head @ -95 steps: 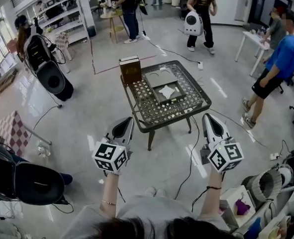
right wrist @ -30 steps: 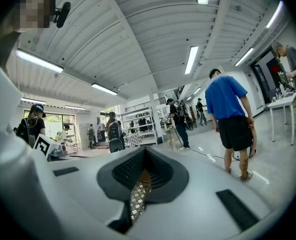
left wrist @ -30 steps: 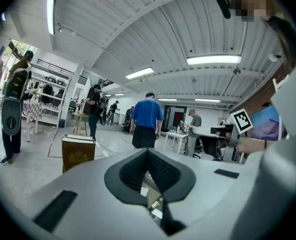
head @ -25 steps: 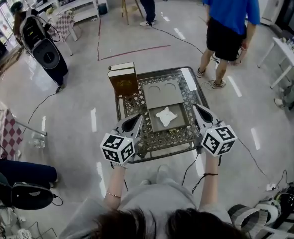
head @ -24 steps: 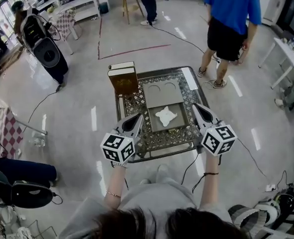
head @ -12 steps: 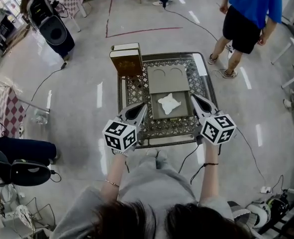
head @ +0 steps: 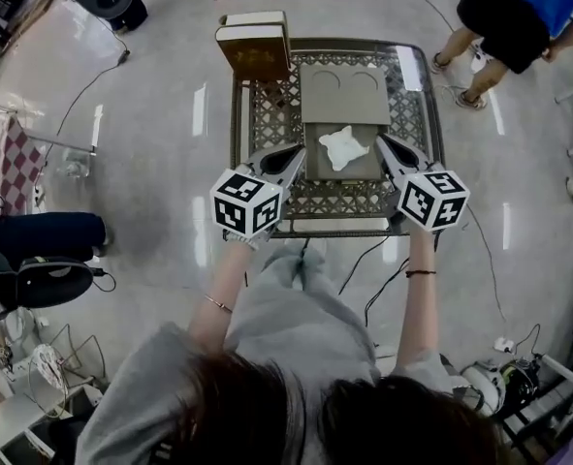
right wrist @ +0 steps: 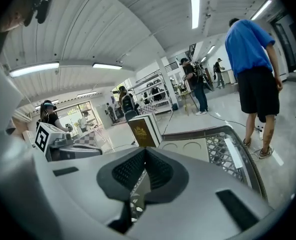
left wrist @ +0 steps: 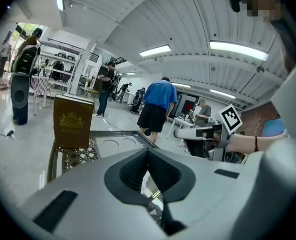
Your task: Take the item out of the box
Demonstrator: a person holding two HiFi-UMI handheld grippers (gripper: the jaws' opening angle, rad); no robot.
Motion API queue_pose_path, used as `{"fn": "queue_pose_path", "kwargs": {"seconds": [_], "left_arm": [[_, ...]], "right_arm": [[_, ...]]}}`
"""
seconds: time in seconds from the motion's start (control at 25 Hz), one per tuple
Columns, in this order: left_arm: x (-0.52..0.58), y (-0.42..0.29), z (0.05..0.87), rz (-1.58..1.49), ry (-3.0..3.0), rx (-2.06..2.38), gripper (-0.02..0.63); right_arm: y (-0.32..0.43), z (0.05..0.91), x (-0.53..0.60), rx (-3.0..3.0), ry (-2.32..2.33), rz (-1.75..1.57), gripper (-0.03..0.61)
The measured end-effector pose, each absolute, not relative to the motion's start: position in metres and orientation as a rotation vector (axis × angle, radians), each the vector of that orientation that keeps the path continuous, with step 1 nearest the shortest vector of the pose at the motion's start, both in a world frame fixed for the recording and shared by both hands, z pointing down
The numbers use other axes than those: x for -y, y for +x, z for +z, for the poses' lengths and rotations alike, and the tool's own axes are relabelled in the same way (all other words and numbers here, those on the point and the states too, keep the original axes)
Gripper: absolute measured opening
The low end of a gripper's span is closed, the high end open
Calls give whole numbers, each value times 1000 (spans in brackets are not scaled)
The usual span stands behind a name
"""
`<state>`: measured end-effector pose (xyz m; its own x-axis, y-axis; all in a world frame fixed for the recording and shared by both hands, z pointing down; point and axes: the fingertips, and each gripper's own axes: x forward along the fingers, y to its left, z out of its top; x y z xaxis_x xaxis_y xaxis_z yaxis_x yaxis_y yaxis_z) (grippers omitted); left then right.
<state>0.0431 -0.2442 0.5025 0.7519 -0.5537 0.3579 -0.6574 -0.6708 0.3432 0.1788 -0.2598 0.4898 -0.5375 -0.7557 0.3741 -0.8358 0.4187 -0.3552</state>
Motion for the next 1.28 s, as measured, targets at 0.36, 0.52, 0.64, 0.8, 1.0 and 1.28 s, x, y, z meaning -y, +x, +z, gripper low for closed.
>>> {"fn": "queue_pose_path", "kwargs": {"seconds": [0.36, 0.52, 0.64, 0.8, 1.0, 1.28], "left_arm": [[254, 50, 555, 372, 2408, 887, 17], [253, 50, 572, 385, 2374, 874, 17], [250, 46, 584, 396, 2340, 875, 17], [257, 50, 594, 407, 2319, 870, 18], [258, 56, 605, 420, 2300, 852, 17], [261, 59, 619, 434, 2273, 841, 17]], "right_arm": [[174, 553, 279, 2420, 1265, 867, 20], [175, 576, 282, 2364, 1251, 894, 20], [171, 598, 281, 2325, 1231, 945, 20], [174, 623, 289, 2253, 1211, 953, 21], [173, 648, 294, 2188, 1187, 974, 116], [172, 679, 300, 2095, 1150, 1010, 191]]}}
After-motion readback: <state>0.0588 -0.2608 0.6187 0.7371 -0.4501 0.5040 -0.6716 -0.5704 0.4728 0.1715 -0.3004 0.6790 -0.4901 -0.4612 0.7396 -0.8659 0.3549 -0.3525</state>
